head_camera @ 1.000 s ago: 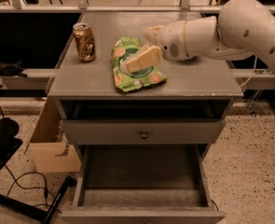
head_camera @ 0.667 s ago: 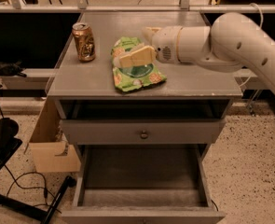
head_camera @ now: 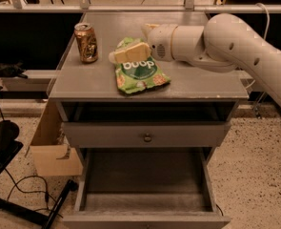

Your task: Place orange can into middle drawer

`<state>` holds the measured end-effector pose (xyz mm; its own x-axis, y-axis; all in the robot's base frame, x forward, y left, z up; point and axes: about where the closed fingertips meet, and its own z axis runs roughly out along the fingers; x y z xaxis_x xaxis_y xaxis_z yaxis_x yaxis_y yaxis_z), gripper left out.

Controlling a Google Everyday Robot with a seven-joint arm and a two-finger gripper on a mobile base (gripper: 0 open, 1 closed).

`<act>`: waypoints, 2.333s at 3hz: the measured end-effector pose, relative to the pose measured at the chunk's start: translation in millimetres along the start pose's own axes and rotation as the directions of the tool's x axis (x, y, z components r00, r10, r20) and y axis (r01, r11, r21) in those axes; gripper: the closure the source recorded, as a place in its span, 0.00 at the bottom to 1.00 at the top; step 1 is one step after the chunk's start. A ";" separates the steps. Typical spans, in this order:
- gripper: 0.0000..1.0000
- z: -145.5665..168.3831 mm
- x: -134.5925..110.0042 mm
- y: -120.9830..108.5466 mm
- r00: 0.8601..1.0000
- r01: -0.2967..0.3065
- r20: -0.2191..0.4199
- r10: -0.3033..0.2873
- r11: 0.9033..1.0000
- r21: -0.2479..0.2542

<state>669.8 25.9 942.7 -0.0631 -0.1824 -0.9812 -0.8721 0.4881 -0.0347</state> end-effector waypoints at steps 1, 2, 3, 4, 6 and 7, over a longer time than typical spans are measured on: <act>0.00 31.7 0.1 -22.9 1.000 0.026 -0.006 -0.026 1.000 0.007; 0.00 77.3 -11.5 -44.5 0.998 0.059 -0.015 -0.059 0.998 0.000; 0.00 109.2 -23.0 -48.0 0.998 0.068 -0.007 -0.068 0.997 -0.021; 0.00 136.5 -25.0 -34.3 0.999 0.046 0.007 -0.046 0.997 -0.064; 0.00 188.9 -4.4 -7.0 1.000 0.011 0.011 -0.009 0.990 -0.141; 0.17 210.5 12.5 -9.7 0.999 0.036 0.011 -0.035 0.988 -0.150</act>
Offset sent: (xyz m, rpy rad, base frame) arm 0.1299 0.0789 0.0026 -0.0730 -0.0698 0.0159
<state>779.5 198.5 890.7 -0.0270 -0.1902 -0.9814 -0.9368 0.3474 -0.0415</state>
